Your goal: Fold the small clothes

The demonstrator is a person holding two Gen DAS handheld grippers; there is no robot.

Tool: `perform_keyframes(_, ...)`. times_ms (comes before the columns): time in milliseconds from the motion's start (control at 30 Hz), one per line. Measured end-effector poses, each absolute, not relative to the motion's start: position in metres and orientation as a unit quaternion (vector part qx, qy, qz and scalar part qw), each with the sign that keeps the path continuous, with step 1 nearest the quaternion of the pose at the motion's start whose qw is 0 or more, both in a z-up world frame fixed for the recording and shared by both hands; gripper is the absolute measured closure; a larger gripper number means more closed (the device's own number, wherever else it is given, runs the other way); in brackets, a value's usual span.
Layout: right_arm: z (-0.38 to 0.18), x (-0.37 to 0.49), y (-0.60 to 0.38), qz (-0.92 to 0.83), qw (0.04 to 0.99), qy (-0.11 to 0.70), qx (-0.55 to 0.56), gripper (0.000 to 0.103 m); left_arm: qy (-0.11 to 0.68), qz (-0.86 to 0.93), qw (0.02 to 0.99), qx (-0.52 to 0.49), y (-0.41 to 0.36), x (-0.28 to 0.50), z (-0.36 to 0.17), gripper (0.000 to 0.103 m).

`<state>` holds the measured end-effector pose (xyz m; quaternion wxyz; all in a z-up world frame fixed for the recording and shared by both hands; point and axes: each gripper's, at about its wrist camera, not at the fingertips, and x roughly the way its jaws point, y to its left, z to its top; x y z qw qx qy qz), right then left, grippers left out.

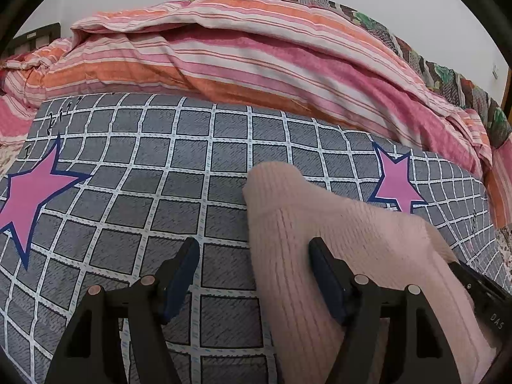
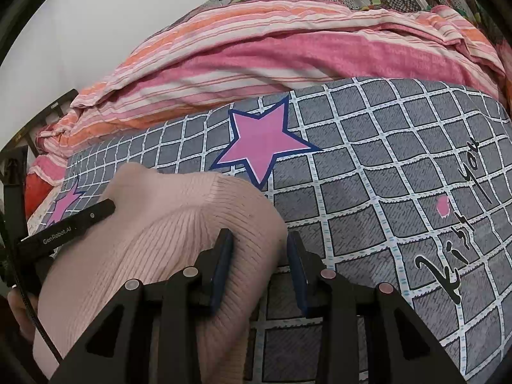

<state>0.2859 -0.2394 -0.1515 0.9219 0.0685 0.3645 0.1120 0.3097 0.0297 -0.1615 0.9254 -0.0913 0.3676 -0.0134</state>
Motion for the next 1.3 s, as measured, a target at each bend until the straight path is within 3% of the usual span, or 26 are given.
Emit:
perform_keyframes(600,-0.144,0.273,-0.247,0.151,0.926,0.334,0.096,0.068,0.333,-0.082,0.93,-0.135,0.041,0.289,-0.146,0.036)
perform_keyframes(1300,-0.144,0.271,-0.246,0.148,0.928,0.328,0.094,0.068,0.31,-0.1,0.941,-0.09,0.021,0.276,-0.135,0.036)
